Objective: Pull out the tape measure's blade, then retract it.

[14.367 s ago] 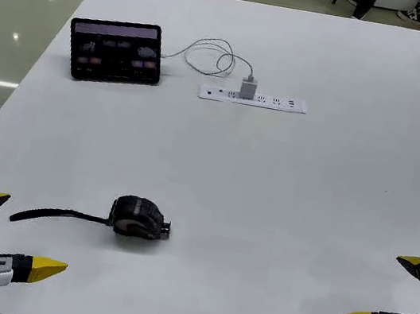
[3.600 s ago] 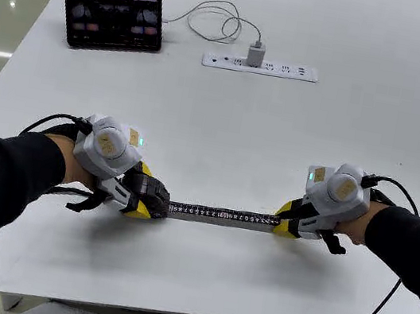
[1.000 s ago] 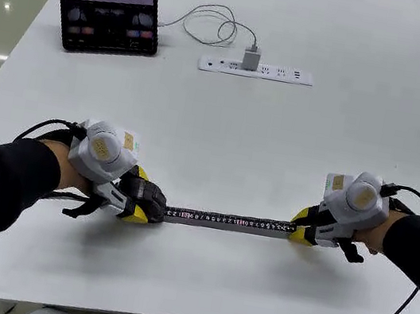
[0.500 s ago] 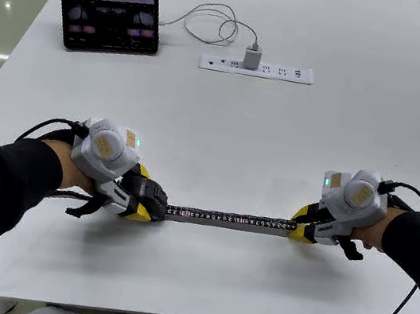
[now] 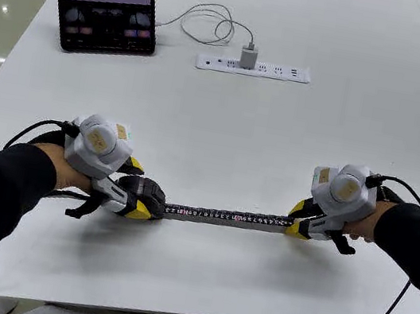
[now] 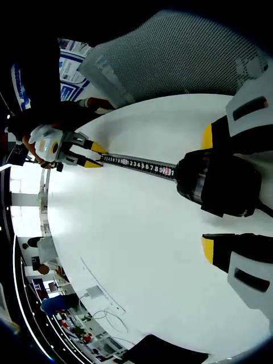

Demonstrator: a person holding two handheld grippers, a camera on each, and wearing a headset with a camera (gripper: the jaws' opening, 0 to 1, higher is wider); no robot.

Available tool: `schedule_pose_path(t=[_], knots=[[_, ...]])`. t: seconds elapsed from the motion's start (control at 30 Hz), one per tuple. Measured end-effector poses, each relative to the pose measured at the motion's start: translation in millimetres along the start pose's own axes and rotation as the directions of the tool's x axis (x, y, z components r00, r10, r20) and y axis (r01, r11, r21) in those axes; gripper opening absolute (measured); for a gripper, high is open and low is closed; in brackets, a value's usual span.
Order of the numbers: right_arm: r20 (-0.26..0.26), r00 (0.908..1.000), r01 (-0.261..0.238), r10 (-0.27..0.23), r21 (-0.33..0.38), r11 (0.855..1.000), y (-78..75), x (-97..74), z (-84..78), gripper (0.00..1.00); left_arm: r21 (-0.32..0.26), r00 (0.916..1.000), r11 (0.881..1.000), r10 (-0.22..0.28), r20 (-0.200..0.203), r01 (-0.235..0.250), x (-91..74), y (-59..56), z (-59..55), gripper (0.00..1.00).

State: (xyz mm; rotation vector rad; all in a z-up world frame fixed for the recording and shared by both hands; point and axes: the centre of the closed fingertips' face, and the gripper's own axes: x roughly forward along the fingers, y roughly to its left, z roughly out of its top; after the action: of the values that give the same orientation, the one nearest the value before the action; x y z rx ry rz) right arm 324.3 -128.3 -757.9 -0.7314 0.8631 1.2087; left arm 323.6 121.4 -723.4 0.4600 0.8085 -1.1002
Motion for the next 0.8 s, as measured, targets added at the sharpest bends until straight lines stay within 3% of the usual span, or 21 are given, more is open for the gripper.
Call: schedule_pose_path(t=[0.1,0.13,0.23,0.33,0.37,0.43,0.53,0.57,0.6,0.63,0.7,0.73,0.8], knots=[[0.014,0.9990,0.042,-0.043,0.054,0.998,-2.8,-2.6,0.0,0.19,-0.063,0.9988,0.997,0.043,0.023,-0.042,-6.3,6.0,-3.0,0.56],[0.031,0.9981,0.051,-0.053,0.070,0.996,-2.5,-4.3,0.7,0.20,-0.117,0.9963,0.990,0.081,0.029,-0.077,-9.5,10.4,-5.0,0.59],[0.046,0.9954,0.078,-0.084,0.123,0.989,-4.8,-6.2,-4.0,0.22,-0.216,0.9886,0.968,0.141,0.053,-0.127,-17.3,17.0,-9.1,0.68],[0.040,0.9920,0.108,-0.120,0.219,0.970,-5.1,-10.3,-12.5,0.25,-0.349,0.9832,0.929,0.159,0.089,-0.119,-26.8,13.9,-16.6,0.70],[0.043,0.9905,0.118,-0.131,0.225,0.967,-6.2,-11.8,-12.9,0.25,-0.364,0.9822,0.925,0.154,0.108,-0.105,-28.0,11.9,-16.4,0.72],[0.056,0.9851,0.144,-0.163,0.248,0.958,-6.6,-16.4,-13.7,0.25,-0.378,0.9772,0.917,0.179,0.115,-0.123,-33.6,13.0,-21.6,0.77],[0.063,0.9827,0.152,-0.174,0.263,0.953,-2.0,-20.1,-17.2,0.29,-0.381,0.9629,0.911,0.228,0.144,-0.159,-41.0,16.2,-23.1,0.84],[0.065,0.9820,0.154,-0.177,0.266,0.952,0.6,-21.2,-19.1,0.30,-0.377,0.9482,0.901,0.286,0.138,-0.217,-45.5,24.3,-26.0,0.90],[0.067,0.9817,0.154,-0.178,0.267,0.951,2.6,-21.8,-20.6,0.32,-0.378,0.9399,0.893,0.315,0.133,-0.246,-48.0,27.9,-28.2,0.97],[0.069,0.9813,0.155,-0.180,0.270,0.950,4.6,-22.3,-21.8,0.35,-0.382,0.9421,0.894,0.306,0.137,-0.235,-48.8,25.3,-29.1,1.00],[0.073,0.9806,0.154,-0.182,0.288,0.945,10.8,-23.6,-24.4,0.40,-0.419,0.9479,0.883,0.290,0.131,-0.213,-51.7,18.7,-33.5,0.97],[0.071,0.9801,0.158,-0.185,0.289,0.944,15.0,-25.5,-25.7,0.41,-0.441,0.9558,0.877,0.269,0.118,-0.193,-51.0,12.3,-38.3,0.97],[0.083,0.9757,0.171,-0.203,0.293,0.941,16.8,-33.0,-27.6,0.44,-0.421,0.9463,0.878,0.302,0.116,-0.228,-54.2,10.9,-43.0,0.98]])
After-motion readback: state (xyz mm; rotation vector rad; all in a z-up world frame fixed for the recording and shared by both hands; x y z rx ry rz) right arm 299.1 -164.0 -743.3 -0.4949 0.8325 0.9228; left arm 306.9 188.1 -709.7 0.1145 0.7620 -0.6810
